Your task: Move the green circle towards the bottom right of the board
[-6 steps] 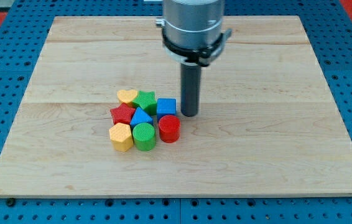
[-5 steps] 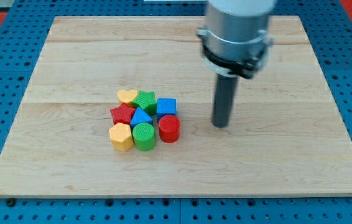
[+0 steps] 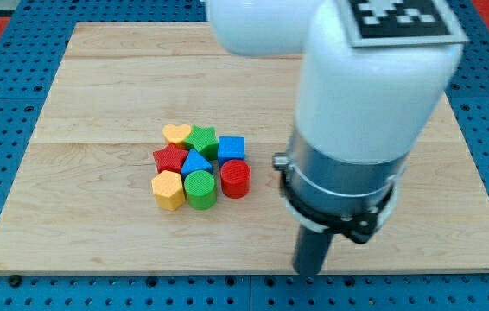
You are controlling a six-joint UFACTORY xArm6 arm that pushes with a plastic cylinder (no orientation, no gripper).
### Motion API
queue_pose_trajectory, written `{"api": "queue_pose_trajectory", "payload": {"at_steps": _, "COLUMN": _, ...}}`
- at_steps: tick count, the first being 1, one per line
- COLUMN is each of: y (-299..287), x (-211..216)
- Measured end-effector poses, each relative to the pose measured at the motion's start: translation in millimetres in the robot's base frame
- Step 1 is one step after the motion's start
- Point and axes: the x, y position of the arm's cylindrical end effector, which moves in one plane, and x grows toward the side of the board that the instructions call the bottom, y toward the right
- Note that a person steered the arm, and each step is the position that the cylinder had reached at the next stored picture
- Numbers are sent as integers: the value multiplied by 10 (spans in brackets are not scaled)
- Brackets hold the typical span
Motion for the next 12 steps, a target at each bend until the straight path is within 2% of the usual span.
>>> {"api": "queue_pose_trajectory", "payload": {"at_steps": 2, "y": -1063, "x": -10}}
{"api": "queue_pose_trajectory", "payload": {"at_steps": 4, "y": -2377, "x": -12}}
{"api": "queue_pose_trajectory", "payload": {"at_steps": 5, "y": -2844, "x": -219}}
{"api": "queue_pose_trajectory", "payload": {"at_steps": 6, "y": -2825, "x": -518}}
{"api": "queue_pose_trajectory", "payload": {"at_steps": 8, "y": -1857, "x": -887}}
{"api": "queue_pose_trajectory", "payload": {"at_steps": 9, "y": -1626, "x": -1058}}
{"api": "queue_pose_trajectory", "payload": {"at_steps": 10, "y": -905, "x": -1059}}
{"api": "queue_pose_trajectory", "payload": {"at_steps": 12, "y": -1254, "x": -826}}
